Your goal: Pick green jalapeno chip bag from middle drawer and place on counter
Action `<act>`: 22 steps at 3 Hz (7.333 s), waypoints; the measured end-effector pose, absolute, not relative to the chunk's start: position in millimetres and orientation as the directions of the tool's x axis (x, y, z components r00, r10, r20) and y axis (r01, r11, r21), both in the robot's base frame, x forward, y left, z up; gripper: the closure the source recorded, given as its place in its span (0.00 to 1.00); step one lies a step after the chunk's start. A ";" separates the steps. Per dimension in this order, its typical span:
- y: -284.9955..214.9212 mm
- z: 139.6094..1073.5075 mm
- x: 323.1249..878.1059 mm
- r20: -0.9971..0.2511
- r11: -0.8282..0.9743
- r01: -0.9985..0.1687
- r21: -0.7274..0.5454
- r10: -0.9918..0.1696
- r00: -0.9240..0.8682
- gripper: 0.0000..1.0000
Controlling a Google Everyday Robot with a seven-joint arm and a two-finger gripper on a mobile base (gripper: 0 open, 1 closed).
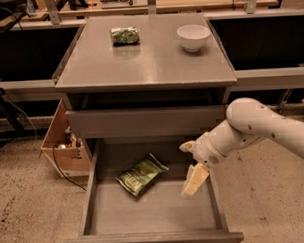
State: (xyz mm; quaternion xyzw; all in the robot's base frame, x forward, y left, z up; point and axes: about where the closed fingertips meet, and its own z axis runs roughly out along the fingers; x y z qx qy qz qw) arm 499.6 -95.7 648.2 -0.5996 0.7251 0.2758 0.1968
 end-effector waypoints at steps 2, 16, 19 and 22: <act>-43.0 543.9 553.5 -0.799 0.109 -0.975 0.193 -0.560 -0.221 0.00; -18.7 509.3 615.9 -0.897 0.362 -0.929 0.077 -0.382 -0.223 1.00; -81.7 656.4 597.6 -0.882 0.406 -0.905 -0.129 -0.464 -0.082 1.00; -70.6 756.4 584.2 -0.858 0.389 -0.874 -0.290 -0.511 0.056 1.00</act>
Offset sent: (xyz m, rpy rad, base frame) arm 0.0796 0.0693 -0.1446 0.3953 -0.0129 -0.0500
